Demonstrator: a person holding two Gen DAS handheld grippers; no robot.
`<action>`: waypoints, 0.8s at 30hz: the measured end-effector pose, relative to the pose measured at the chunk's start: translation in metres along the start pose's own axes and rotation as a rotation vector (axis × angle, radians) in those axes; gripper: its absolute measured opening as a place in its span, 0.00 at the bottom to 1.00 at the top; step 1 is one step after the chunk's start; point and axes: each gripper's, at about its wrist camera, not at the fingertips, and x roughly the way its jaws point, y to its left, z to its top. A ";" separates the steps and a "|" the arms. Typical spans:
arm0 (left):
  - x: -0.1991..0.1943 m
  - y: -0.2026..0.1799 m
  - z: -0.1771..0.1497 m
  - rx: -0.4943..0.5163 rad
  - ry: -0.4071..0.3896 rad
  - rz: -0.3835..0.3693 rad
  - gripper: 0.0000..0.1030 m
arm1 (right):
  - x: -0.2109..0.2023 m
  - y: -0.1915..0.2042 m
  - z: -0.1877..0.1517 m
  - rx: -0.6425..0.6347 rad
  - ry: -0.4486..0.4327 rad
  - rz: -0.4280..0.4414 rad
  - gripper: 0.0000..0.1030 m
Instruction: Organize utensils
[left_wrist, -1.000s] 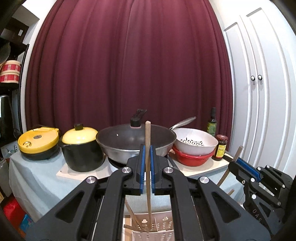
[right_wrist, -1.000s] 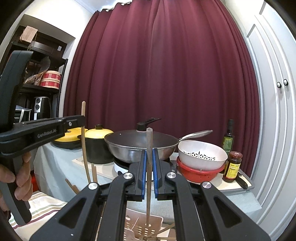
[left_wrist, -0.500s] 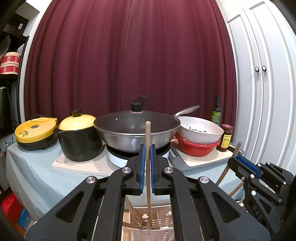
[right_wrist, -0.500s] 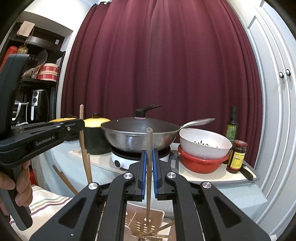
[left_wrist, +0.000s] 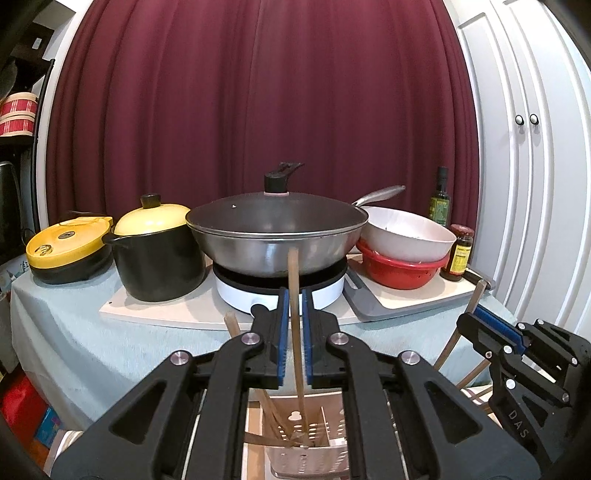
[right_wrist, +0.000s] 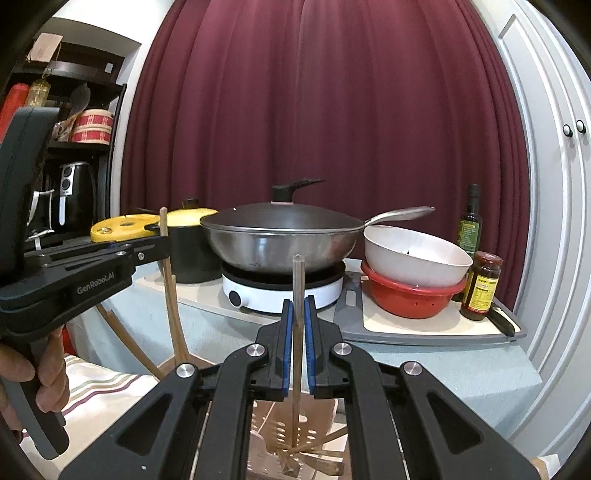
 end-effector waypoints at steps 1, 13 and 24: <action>0.000 0.000 -0.001 0.003 0.005 0.003 0.24 | -0.001 0.001 0.000 -0.003 -0.003 -0.005 0.18; -0.026 0.004 0.006 -0.001 -0.044 0.019 0.62 | -0.026 0.004 0.013 0.005 -0.061 -0.056 0.65; -0.080 0.003 -0.007 0.047 -0.068 0.103 0.84 | -0.066 0.009 0.012 0.031 -0.049 -0.103 0.78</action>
